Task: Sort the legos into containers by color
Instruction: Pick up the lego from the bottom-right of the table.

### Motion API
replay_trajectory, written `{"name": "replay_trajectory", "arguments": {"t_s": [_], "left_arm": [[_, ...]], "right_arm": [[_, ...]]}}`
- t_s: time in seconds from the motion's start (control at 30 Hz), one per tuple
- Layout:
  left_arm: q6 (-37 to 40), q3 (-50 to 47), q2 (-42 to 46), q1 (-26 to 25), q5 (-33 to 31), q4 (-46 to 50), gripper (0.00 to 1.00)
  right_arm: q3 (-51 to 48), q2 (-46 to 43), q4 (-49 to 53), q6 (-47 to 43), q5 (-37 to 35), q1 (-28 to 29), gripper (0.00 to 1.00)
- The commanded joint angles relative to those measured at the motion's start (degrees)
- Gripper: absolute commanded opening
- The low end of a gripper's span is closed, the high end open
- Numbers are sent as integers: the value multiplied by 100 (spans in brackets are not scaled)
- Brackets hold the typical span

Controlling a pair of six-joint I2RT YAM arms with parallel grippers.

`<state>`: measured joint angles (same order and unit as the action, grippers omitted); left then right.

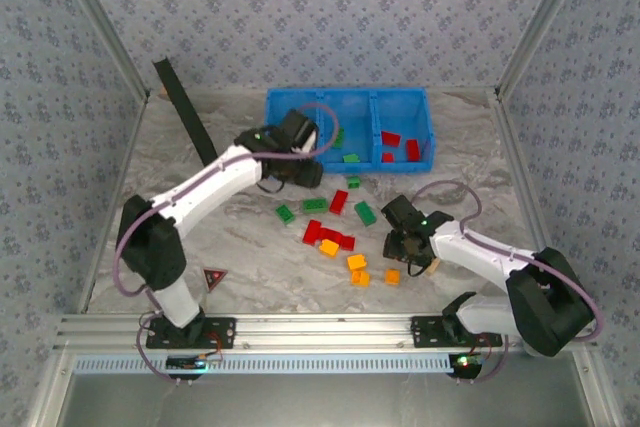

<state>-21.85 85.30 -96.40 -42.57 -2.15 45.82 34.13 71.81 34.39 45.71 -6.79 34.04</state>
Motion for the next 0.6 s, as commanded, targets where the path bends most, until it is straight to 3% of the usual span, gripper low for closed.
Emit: {"name": "replay_trajectory", "arguments": {"t_s": [0.0, 0.23, 0.57], "left_arm": [[-1111, -650, 260, -541, 359, -211, 56], [-2686, -1375, 263, -1562, 707, -890, 57], [-3724, -849, -351, -2109, 828, -724, 58]], "right_arm": [[436, -81, 209, -462, -25, -178, 42], [1191, -175, 377, -1361, 155, -897, 40], [3174, 560, 175, -2412, 424, -2082, 39]]}}
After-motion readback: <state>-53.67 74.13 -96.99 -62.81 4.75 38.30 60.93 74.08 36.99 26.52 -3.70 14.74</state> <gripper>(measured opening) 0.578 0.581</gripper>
